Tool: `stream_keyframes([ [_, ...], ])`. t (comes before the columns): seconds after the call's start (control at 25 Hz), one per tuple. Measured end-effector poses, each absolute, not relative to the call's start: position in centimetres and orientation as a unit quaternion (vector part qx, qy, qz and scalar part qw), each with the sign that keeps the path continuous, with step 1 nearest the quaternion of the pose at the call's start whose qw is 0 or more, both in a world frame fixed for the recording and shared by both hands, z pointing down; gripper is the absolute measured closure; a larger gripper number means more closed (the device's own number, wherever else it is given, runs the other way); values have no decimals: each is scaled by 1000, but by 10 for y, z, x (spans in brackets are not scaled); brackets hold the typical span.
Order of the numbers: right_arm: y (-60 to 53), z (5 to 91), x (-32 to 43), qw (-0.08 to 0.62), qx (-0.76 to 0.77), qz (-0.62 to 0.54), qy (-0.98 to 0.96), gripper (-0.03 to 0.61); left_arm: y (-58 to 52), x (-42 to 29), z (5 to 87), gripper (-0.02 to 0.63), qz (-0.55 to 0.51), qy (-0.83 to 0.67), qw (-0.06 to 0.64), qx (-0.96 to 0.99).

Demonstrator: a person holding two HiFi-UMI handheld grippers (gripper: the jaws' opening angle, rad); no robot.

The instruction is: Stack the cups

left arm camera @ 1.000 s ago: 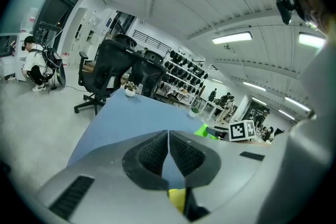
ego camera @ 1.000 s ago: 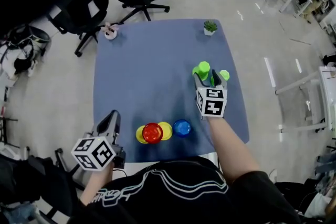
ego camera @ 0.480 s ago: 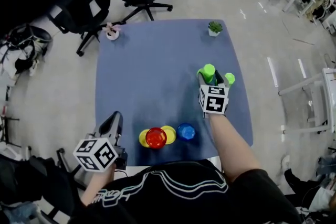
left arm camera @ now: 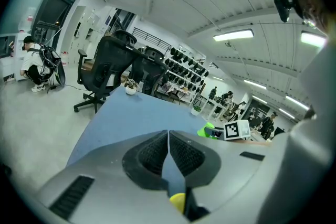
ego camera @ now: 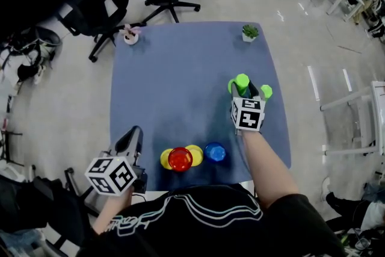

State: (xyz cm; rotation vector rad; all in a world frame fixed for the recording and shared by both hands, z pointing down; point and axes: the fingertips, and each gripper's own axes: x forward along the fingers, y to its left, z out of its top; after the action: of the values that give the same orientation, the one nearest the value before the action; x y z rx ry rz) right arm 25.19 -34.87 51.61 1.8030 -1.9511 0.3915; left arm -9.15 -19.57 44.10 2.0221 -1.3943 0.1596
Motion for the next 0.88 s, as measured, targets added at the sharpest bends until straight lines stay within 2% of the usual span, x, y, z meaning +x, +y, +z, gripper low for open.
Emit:
stream_keyframes([
  [0.88,-293,445,226,175,620,118,-756,339,-164,-90,426,583,45,-524,327,785],
])
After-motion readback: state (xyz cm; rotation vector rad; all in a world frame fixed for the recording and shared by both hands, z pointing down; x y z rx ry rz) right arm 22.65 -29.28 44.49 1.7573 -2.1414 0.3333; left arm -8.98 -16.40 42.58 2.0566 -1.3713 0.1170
